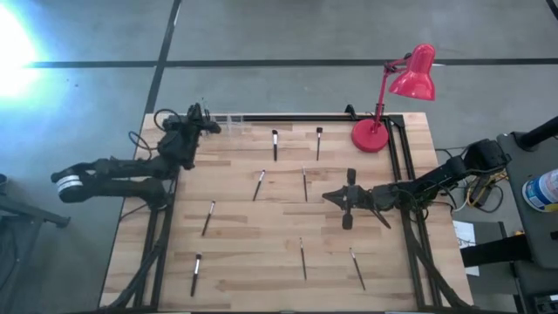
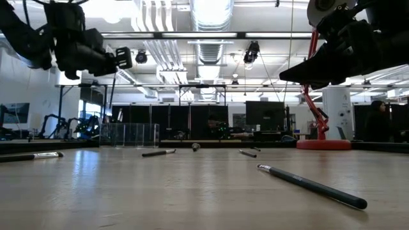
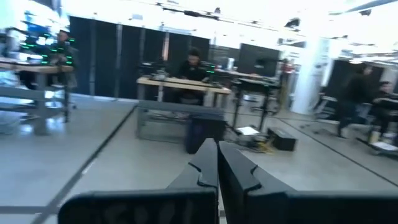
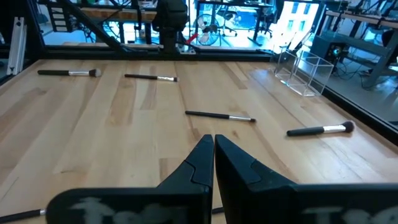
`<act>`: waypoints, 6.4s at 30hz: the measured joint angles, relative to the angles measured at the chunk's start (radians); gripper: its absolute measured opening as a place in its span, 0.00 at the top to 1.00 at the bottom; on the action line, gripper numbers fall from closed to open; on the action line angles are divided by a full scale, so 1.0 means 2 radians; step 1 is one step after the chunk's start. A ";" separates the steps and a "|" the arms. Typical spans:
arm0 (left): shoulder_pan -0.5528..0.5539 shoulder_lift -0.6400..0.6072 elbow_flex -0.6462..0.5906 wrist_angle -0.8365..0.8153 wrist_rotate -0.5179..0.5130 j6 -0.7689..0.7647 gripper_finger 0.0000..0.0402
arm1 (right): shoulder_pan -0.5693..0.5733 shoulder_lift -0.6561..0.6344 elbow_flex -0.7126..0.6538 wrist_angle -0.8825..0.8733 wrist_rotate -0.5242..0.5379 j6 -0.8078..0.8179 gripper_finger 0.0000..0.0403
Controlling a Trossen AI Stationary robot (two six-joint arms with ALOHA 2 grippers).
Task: Pick & Place Makeup Brushes
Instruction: Put the lip brush into the transparent organizer
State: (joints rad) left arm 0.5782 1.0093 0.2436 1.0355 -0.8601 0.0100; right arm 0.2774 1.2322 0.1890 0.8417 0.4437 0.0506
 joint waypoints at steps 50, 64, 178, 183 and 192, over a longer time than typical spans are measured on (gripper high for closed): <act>0.156 0.262 0.105 0.028 0.057 -0.020 1.00 | 0.000 0.000 0.001 0.001 0.000 -0.016 0.98; 0.156 0.182 0.105 -0.125 0.067 -0.089 0.87 | 0.001 0.000 0.001 0.000 0.000 -0.013 0.98; -0.412 0.303 0.064 -0.188 0.072 -0.227 1.00 | -0.205 0.322 0.356 -0.433 -0.010 0.263 0.96; -0.412 0.303 0.064 -0.189 0.081 -0.228 1.00 | -0.203 0.305 0.351 -0.438 -0.017 0.245 0.97; -0.415 0.294 0.056 -0.130 0.093 -0.218 1.00 | -0.172 0.224 0.285 -0.358 0.001 0.214 0.97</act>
State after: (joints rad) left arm -0.2508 1.5967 0.3564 0.7763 -0.6743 -0.4265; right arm -0.0667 1.6808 0.7583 0.1250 0.4461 0.4790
